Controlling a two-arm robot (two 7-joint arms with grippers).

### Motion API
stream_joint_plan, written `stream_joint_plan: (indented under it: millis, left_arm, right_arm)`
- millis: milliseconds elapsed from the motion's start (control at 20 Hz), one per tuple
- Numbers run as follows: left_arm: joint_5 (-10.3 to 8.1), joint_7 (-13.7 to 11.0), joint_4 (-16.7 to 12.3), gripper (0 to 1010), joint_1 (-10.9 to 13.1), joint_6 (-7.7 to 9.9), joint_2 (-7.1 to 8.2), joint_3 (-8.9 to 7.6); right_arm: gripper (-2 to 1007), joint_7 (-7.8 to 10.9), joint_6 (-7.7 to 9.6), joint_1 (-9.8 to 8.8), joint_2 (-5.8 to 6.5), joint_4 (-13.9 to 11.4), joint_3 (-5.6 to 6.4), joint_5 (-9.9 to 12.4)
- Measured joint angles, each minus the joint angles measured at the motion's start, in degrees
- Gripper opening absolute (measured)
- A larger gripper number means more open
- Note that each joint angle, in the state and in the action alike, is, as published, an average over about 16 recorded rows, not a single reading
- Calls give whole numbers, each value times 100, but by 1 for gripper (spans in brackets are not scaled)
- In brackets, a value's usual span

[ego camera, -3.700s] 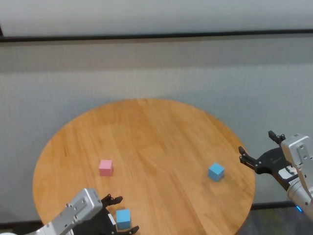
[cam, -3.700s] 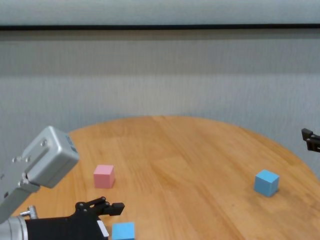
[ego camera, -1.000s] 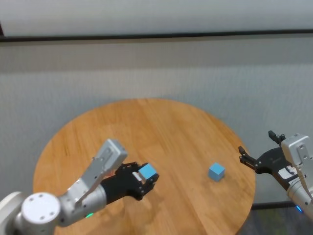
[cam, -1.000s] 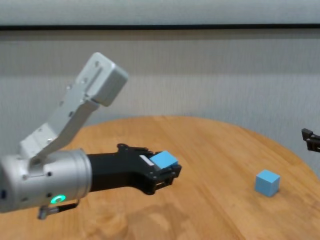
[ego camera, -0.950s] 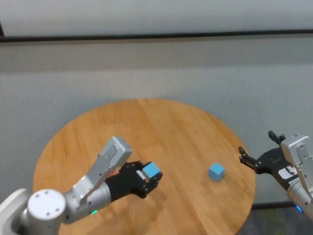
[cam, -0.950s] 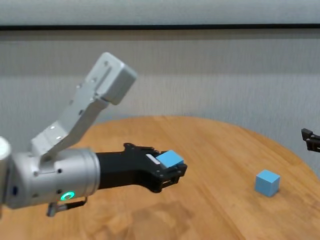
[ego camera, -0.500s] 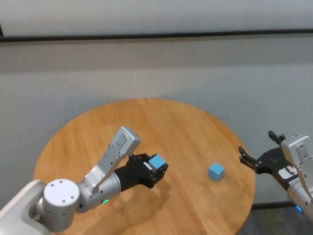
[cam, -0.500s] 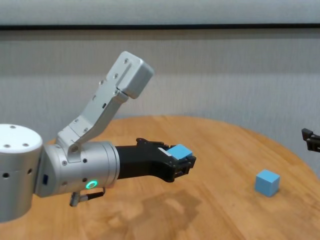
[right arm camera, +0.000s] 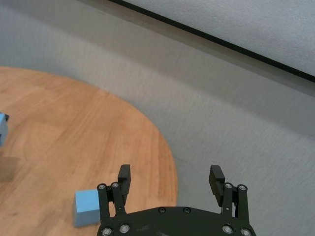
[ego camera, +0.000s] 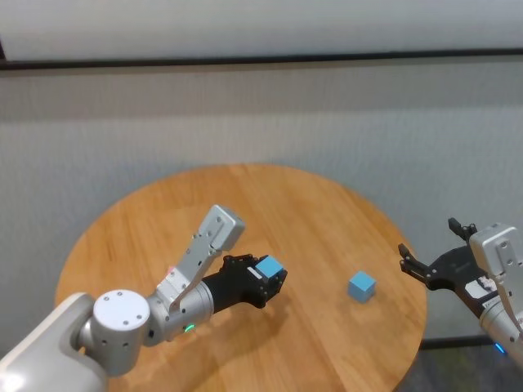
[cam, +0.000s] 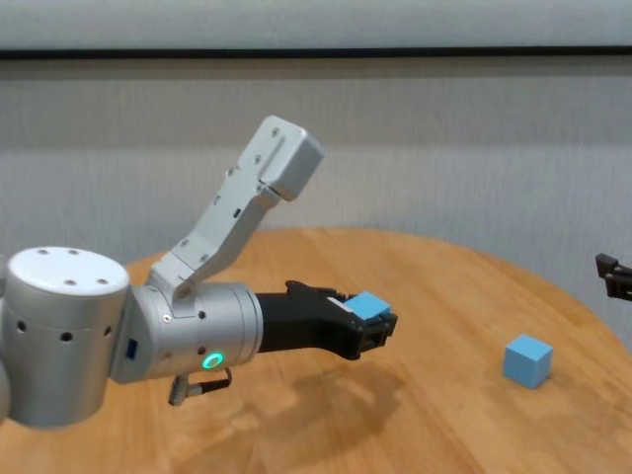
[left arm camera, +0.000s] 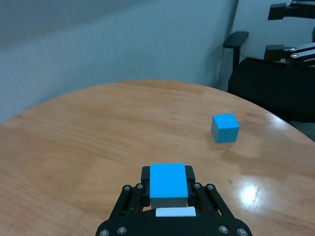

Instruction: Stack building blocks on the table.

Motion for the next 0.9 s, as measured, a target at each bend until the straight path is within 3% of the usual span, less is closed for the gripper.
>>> stream_joint_plan:
  millis: [400,900]
  left_arm:
    - [110,17,680,396,-304,-121,-231,10]
    - [255,39,1337,396,-574,-287,-400,-57]
  right_arm:
    - [1004,0,0,0,0,0,0,0]
    - [1005,0,0,0,0,0,0,0]
